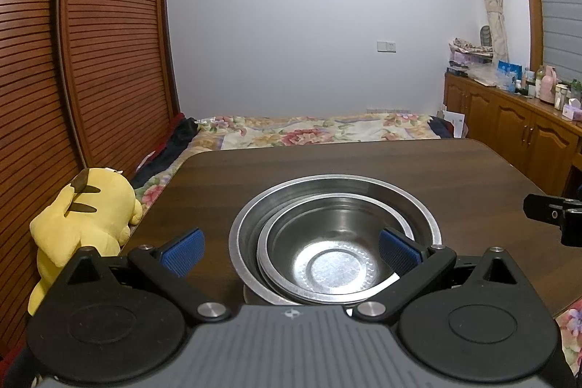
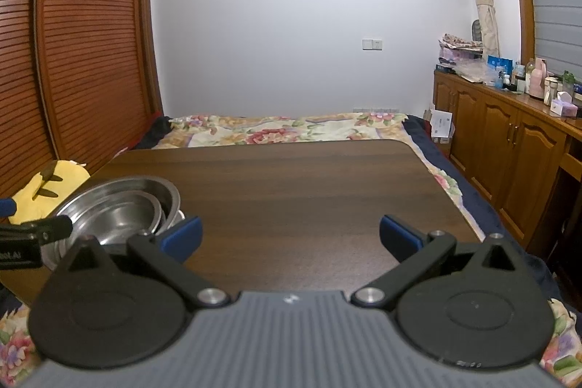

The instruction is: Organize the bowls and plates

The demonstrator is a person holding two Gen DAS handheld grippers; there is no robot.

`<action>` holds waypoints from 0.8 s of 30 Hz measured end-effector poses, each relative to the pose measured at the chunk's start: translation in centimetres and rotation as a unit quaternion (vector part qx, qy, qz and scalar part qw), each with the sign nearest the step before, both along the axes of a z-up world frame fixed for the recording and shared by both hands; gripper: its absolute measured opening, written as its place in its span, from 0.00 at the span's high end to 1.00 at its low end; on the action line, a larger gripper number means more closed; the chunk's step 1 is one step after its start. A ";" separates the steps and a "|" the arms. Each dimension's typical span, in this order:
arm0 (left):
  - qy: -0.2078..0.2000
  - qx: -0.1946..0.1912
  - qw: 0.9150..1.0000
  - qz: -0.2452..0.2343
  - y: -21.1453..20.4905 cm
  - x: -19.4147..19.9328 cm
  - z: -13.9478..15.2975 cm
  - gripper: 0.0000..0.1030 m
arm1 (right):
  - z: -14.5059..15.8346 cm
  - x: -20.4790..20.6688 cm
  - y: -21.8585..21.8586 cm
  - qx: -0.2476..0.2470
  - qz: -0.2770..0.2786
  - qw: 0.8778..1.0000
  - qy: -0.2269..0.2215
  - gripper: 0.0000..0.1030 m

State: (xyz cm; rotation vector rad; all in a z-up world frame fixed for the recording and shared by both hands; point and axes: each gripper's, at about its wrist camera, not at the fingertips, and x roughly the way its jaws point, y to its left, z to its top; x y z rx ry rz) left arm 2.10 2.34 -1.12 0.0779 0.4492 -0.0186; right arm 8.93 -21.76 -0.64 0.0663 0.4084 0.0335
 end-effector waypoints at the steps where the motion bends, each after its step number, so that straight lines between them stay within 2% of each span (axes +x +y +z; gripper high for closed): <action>1: 0.000 0.000 1.000 0.000 0.0 0.0 0.0 0.00 | 0.0 0.0 0.0 0.000 0.000 1.000 0.000 0.00; 24: -0.001 0.000 1.000 -0.001 0.0 0.0 0.0 0.00 | -0.1 0.2 -0.1 0.006 0.000 1.000 0.002 0.00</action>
